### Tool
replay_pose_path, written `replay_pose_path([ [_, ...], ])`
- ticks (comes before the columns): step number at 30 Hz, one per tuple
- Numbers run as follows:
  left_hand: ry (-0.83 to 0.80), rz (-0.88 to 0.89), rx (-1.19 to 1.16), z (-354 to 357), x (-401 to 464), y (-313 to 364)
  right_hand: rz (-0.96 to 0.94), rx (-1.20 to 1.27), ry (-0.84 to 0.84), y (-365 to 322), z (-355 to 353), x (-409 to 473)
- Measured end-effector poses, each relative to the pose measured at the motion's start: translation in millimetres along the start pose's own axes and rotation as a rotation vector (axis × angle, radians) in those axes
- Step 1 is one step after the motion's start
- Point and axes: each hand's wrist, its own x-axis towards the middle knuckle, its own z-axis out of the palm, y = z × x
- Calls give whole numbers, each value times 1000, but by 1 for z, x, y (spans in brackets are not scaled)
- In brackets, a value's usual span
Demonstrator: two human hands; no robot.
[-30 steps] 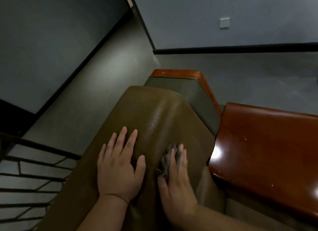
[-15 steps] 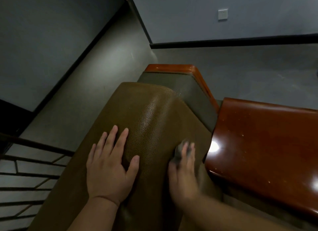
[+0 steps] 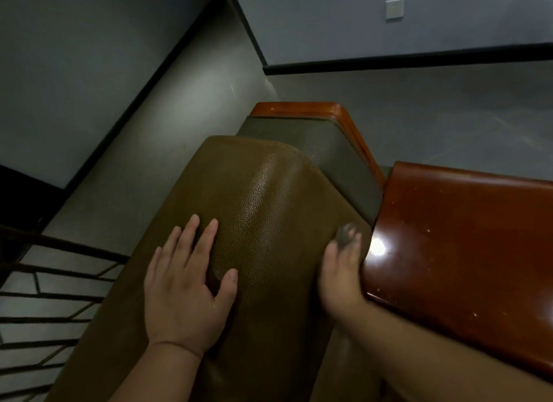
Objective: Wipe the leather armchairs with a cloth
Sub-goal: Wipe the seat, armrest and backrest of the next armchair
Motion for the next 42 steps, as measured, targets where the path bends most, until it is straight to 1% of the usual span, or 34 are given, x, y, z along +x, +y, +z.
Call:
replay_pose_path([
  [1,3,0,-2,0,1,0,54,-12,49,7,-9,37],
  [3,9,-3,-9,2,2,0,162,0,59,17,-26,76],
  [5,6,-10,-12,3,1,-1,152,-64,71,20,-21,53],
  [6,-2,-9,-9,3,0,-1,46,-149,72,33,-7,26],
  [7,-7,-7,-5,3,-1,-2,-76,-236,26,42,6,-8],
  [9,-7,-4,1,3,-1,-2,-268,-298,-88,62,20,-61],
  [10,-3,-3,-1,2,-1,-1,-243,-257,-173,60,12,-62],
  [13,14,-9,-20,1,2,2,76,25,31,30,-12,10],
  [14,16,-12,-21,1,3,3,200,27,91,18,-17,37],
  [15,15,-15,-18,1,3,3,256,13,126,3,-23,52],
  [16,10,-18,-16,1,2,3,277,-7,120,-7,-22,50],
  [17,6,-18,-18,1,2,4,235,-7,87,-19,-18,33],
  [20,-7,-14,-10,2,1,5,-93,27,-46,-48,2,-72],
  [21,-7,-18,-7,1,0,5,-174,8,-102,-55,4,-94],
  [22,-5,-19,-6,1,-1,5,-209,-18,-113,-55,6,-97],
  [24,2,-16,-9,1,-1,5,-234,-2,-28,-56,3,-56],
  [25,4,-15,-11,0,0,6,-206,27,31,-59,-3,-26],
  [27,11,-19,-13,0,2,6,-84,58,161,-68,-19,31],
  [28,13,-21,-10,1,3,6,-36,103,182,-74,-20,37],
  [29,11,-20,-7,2,2,5,-64,162,174,-81,-16,26],
  [30,8,-16,-7,3,2,4,-168,158,166,-85,-9,2],
  [31,6,-11,-7,4,1,3,-302,119,118,-87,-3,-34],
  [33,-5,-14,-9,4,-1,3,-548,0,-59,-83,13,-108],
  [34,-10,-18,-9,4,-2,3,-606,-80,-128,-78,16,-130],
  [35,-12,-19,-9,4,-2,4,-632,-146,-135,-75,15,-133],
  [37,-5,-16,-6,2,-1,4,-608,-172,-62,-84,7,-94],
  [38,-3,-15,-9,2,1,3,-559,-136,4,-93,3,-66],
  [40,4,-15,-14,3,3,3,-394,-28,106,-112,-5,-17],
  [41,4,-15,-13,4,3,2,-322,9,124,-118,-5,-10],
  [42,-1,-14,-9,6,3,1,-294,12,123,-120,-1,-19],
])
